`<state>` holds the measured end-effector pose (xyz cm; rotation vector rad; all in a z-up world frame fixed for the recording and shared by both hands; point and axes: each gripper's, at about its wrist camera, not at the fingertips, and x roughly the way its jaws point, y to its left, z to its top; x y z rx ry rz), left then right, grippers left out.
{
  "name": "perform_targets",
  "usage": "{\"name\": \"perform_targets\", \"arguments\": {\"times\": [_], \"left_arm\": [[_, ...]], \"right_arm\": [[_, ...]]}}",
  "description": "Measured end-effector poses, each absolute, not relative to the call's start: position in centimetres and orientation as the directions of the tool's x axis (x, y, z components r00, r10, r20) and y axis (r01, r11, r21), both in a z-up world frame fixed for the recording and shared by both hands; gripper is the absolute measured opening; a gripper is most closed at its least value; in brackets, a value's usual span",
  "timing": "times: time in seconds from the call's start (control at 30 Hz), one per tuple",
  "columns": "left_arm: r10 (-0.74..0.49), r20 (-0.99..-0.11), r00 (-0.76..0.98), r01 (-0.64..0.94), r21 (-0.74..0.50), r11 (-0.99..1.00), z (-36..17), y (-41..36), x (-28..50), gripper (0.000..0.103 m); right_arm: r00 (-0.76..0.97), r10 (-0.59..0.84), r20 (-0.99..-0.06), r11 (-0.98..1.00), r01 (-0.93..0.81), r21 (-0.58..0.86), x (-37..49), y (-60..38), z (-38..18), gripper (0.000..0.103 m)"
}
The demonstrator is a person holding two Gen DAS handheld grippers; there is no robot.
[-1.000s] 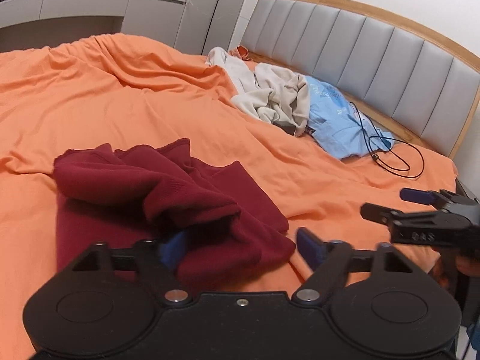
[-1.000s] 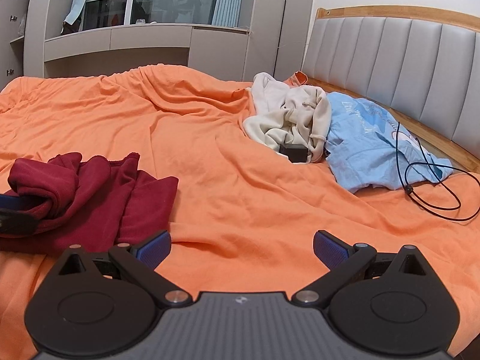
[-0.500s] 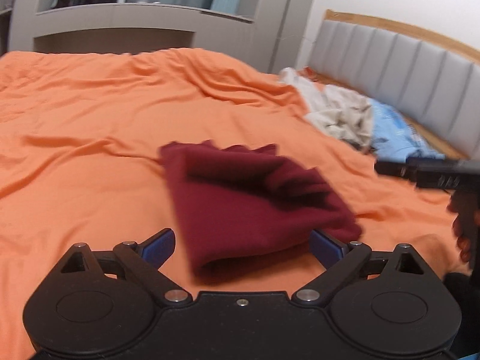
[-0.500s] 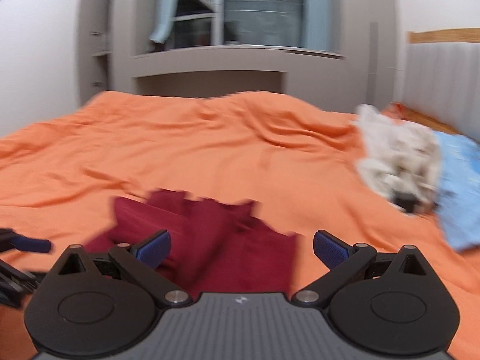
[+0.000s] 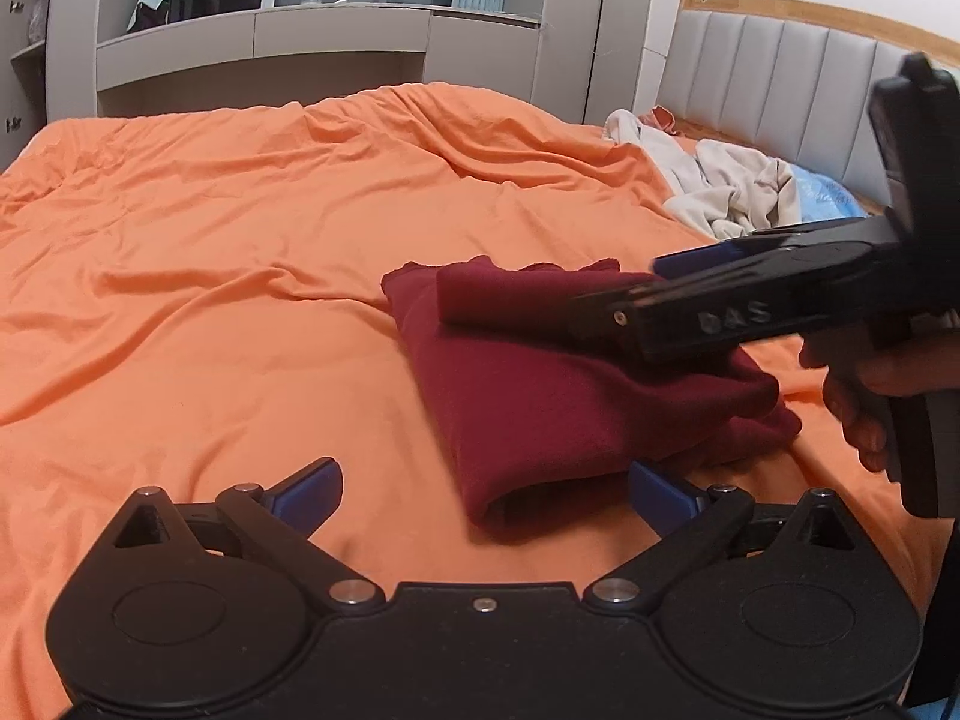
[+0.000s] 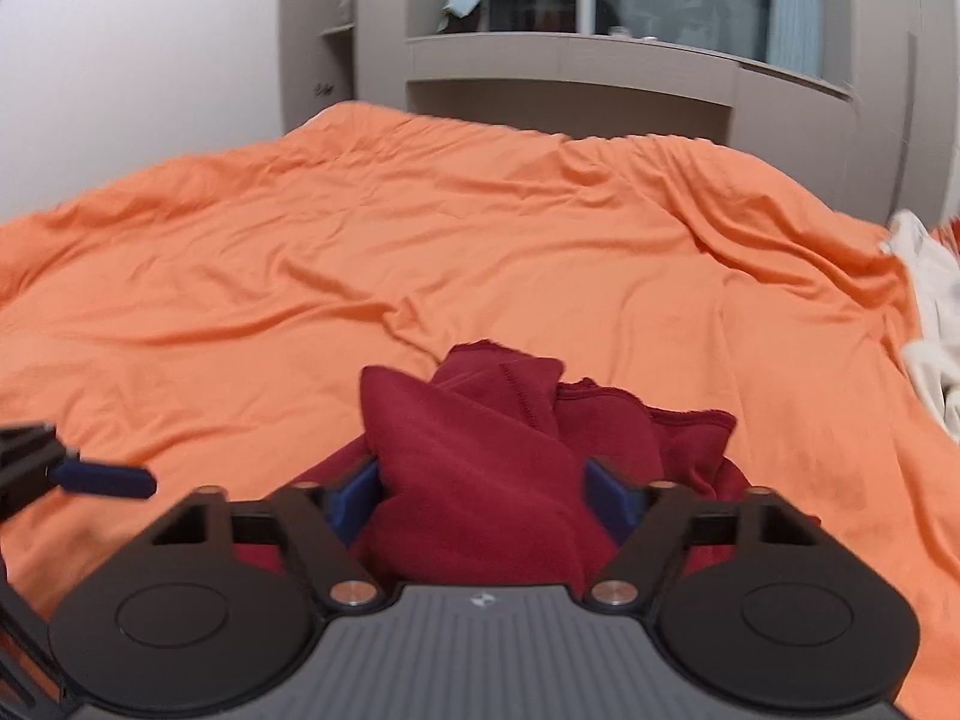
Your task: Fold small clothes
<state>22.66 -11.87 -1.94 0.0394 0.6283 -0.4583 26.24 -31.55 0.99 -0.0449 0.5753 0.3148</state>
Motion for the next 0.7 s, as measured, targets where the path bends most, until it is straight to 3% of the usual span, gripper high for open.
{"name": "perform_targets", "arguments": {"times": [0.17,0.23,0.4,0.53,0.6,0.63,0.7], "left_arm": [[-0.410,-0.567,0.714,0.450,-0.078,0.890,-2.0,-12.3,22.4,0.102],[-0.422,-0.564,0.710,0.465,-0.074,0.882,-2.0,-12.7,22.3,0.102],[-0.439,-0.555,0.706,0.506,-0.038,0.862,-1.8,-13.9,22.2,0.102],[-0.458,-0.546,0.701,0.542,-0.009,0.840,-1.4,-15.2,22.3,0.102],[-0.476,-0.541,0.693,0.564,-0.004,0.826,-1.2,-16.0,22.4,0.102],[-0.483,-0.539,0.690,0.575,0.003,0.818,-1.2,-16.4,22.4,0.102],[-0.498,-0.535,0.682,0.604,0.028,0.796,-1.0,-17.4,22.3,0.102]], "right_arm": [[0.831,0.272,-0.484,0.960,-0.203,0.192,25.0,-36.3,1.5,0.032],[0.844,0.247,-0.477,0.960,-0.145,0.239,24.5,-38.5,1.3,0.022],[0.833,0.186,-0.522,0.947,-0.009,0.322,23.8,-43.4,-0.7,0.021],[0.804,0.221,-0.552,0.912,0.030,0.408,24.2,-45.1,-2.6,0.025],[0.801,0.238,-0.550,0.891,0.045,0.451,24.5,-45.9,-3.4,0.033],[0.802,0.246,-0.545,0.881,0.050,0.470,24.4,-46.1,-3.7,0.042],[0.806,0.262,-0.530,0.859,0.056,0.509,24.8,-46.8,-4.4,0.047]]}}
